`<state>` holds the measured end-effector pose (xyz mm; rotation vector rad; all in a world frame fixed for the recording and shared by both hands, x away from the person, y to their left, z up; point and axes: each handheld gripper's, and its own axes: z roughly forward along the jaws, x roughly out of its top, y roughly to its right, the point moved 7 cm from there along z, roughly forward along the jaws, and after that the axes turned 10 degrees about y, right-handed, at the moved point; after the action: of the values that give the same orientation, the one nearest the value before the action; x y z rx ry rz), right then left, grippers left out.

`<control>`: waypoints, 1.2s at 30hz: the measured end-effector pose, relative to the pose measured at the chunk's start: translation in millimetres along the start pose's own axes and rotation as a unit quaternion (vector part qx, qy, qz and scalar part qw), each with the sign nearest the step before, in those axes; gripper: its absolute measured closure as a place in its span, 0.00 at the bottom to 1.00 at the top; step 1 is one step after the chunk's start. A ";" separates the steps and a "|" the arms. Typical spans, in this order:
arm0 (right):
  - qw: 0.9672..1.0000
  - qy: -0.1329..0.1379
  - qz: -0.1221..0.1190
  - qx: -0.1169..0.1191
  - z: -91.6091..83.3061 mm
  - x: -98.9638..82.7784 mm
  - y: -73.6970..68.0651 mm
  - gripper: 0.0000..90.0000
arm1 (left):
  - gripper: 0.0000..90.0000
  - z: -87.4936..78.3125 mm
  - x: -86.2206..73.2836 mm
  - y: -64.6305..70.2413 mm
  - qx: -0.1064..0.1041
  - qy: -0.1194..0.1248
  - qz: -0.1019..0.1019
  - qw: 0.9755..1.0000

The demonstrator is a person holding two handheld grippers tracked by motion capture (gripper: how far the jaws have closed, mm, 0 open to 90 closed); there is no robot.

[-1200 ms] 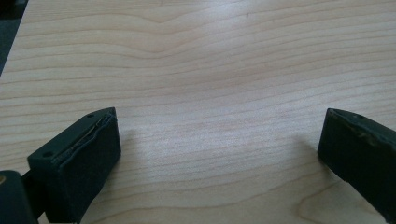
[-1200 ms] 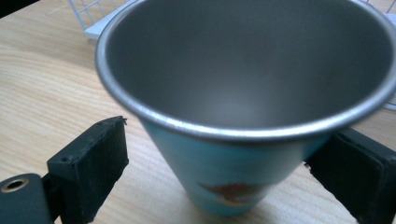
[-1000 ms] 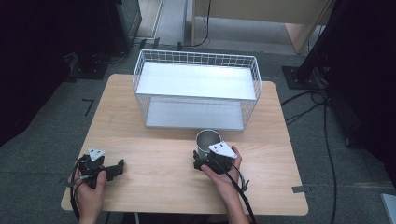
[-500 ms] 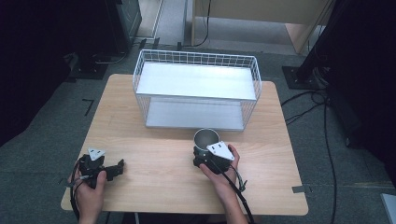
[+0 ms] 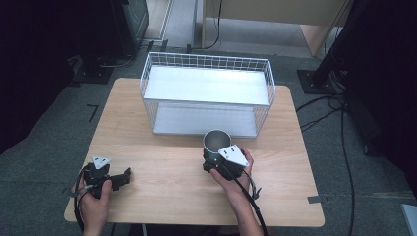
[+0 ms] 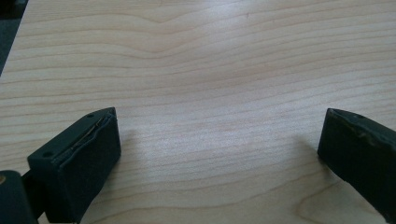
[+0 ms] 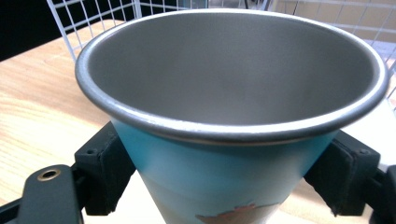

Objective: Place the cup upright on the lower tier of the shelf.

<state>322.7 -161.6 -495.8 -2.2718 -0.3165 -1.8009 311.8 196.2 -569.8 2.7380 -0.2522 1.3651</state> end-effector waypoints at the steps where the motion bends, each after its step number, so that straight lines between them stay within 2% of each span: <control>1: 1.000 0.006 -0.001 0.000 0.3 4.9 0.2 0.19 | 0.00 0.0 0.0 0.0 0.000 0.000 0.000 1.000; 7: 1.000 0.018 -0.003 0.000 0.4 16.5 0.2 0.19 | 0.00 0.0 0.0 0.0 0.000 0.000 0.000 1.000; 14: 0.999 0.046 -0.002 0.001 -0.3 36.7 -0.1 0.19 | 0.00 0.0 0.0 0.0 0.000 0.000 0.000 1.000; 22: 0.998 0.061 -0.004 -0.003 0.5 54.8 1.1 0.19 | 0.00 -0.1 0.0 -0.1 0.000 0.000 0.000 1.000; 36: 0.995 0.097 -0.013 0.000 6.6 91.6 1.3 0.19 | 0.00 0.1 0.1 0.0 0.000 -0.001 0.000 1.000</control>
<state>349.7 -158.2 -408.1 -2.0809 -0.3126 -2.0154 312.0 196.2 -569.8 2.7383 -0.2540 1.3632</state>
